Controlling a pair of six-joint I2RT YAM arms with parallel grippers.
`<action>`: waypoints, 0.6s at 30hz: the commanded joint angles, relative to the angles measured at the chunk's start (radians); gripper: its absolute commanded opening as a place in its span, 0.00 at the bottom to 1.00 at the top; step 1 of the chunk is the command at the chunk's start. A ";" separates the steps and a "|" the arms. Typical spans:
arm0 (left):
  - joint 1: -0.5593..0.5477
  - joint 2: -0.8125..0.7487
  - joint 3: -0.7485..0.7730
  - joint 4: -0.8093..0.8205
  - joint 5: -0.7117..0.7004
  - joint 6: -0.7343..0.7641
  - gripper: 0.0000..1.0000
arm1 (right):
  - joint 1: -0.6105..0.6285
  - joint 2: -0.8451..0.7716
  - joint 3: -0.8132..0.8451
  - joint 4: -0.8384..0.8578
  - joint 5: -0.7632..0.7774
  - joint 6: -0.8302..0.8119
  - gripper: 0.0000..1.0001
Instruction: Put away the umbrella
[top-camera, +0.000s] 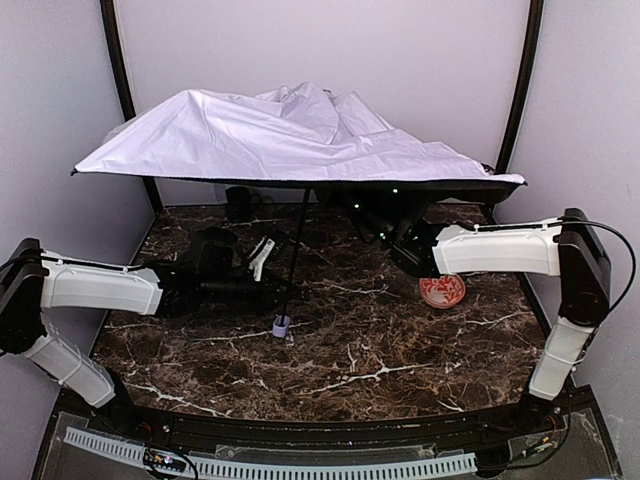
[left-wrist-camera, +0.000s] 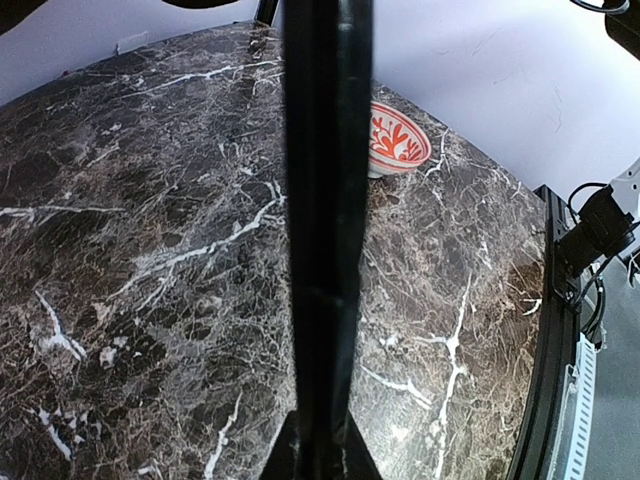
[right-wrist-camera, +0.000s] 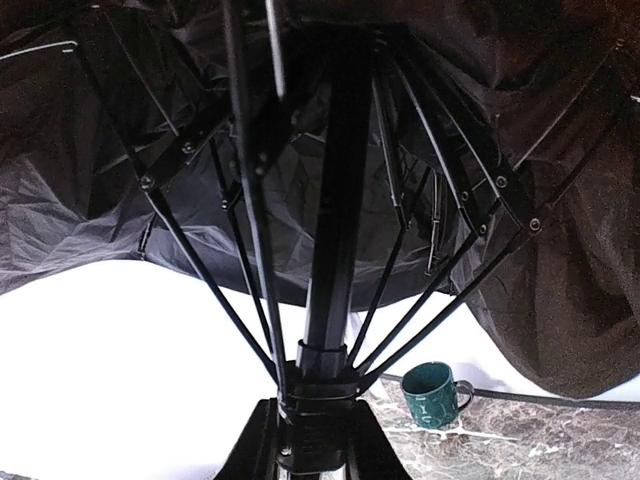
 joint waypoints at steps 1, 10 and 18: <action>0.027 -0.043 0.105 0.337 -0.013 0.029 0.00 | 0.082 0.052 -0.045 -0.252 -0.203 -0.068 0.18; 0.026 -0.071 0.159 0.378 0.178 0.062 0.00 | 0.096 0.049 -0.188 -0.229 -0.160 -0.103 0.18; 0.026 -0.025 0.198 0.303 0.170 0.107 0.00 | 0.104 0.053 -0.180 -0.222 -0.154 -0.146 0.17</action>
